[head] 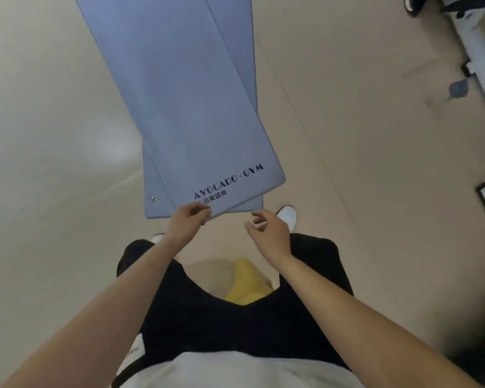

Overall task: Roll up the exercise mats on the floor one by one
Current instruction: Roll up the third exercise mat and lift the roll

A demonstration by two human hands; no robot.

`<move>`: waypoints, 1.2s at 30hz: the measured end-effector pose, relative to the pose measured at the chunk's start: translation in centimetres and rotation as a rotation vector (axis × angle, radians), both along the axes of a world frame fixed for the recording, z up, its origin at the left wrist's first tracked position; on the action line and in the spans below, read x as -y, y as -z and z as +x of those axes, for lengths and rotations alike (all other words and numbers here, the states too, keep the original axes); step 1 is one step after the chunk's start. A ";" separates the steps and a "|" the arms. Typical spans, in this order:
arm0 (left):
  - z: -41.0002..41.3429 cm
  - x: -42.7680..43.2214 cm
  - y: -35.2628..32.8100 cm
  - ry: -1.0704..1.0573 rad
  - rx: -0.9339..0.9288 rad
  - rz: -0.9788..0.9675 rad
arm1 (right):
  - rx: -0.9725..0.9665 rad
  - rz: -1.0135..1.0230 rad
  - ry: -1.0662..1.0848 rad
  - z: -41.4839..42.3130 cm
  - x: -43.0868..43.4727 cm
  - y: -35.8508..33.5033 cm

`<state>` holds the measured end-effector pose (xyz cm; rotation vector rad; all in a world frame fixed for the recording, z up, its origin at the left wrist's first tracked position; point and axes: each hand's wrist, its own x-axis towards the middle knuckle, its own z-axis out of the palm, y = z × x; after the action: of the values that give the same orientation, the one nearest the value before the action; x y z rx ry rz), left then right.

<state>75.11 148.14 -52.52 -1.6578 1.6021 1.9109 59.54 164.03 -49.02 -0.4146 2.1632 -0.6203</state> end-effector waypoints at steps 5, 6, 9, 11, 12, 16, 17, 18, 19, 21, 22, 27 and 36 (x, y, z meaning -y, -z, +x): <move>-4.0 -2.5 15.1 0.095 0.071 0.004 | -0.055 0.088 -0.275 -8.0 0.5 15.7; -4.8 -2.6 18.5 0.115 0.070 -0.010 | -0.066 0.110 -0.343 -9.1 0.4 19.5; -6.0 -2.9 29.2 0.139 0.062 -0.032 | -0.111 0.158 -0.564 -11.2 0.0 31.2; -5.9 -3.1 36.1 0.108 0.060 -0.053 | -0.136 0.174 -0.697 -11.9 -0.1 38.6; -5.6 -3.2 39.4 0.099 0.065 -0.097 | -0.149 0.171 -0.746 -12.0 0.1 42.1; -3.9 -5.0 51.0 0.347 0.156 -0.466 | -0.260 0.115 -0.922 -12.5 0.5 53.1; -3.6 -5.6 53.2 0.434 0.171 -0.573 | -0.300 0.098 -0.962 -12.6 0.4 55.2; -3.2 -6.2 55.3 0.512 0.189 -0.667 | -0.338 0.086 -0.998 -12.7 0.2 56.9; -2.9 -6.7 57.0 0.575 0.215 -0.738 | -0.369 0.075 -1.030 -12.7 -0.1 58.4; -2.5 -7.0 59.7 0.658 0.260 -0.893 | -0.417 0.037 -1.049 -12.7 -0.8 60.5; -2.3 -6.8 60.5 0.678 0.272 -0.997 | -0.431 0.007 -1.038 -12.8 -1.0 61.2; -1.4 -6.8 59.6 0.739 0.189 -1.337 | -0.408 -0.009 -1.038 -13.4 -1.5 60.8; -2.9 -6.2 51.0 0.649 0.293 -1.378 | -0.401 -0.117 -0.895 -15.2 0.4 54.8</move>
<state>72.23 154.34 -103.49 -1.1817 2.9828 0.0908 44.35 163.64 -103.82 -1.5581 2.0026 -0.1488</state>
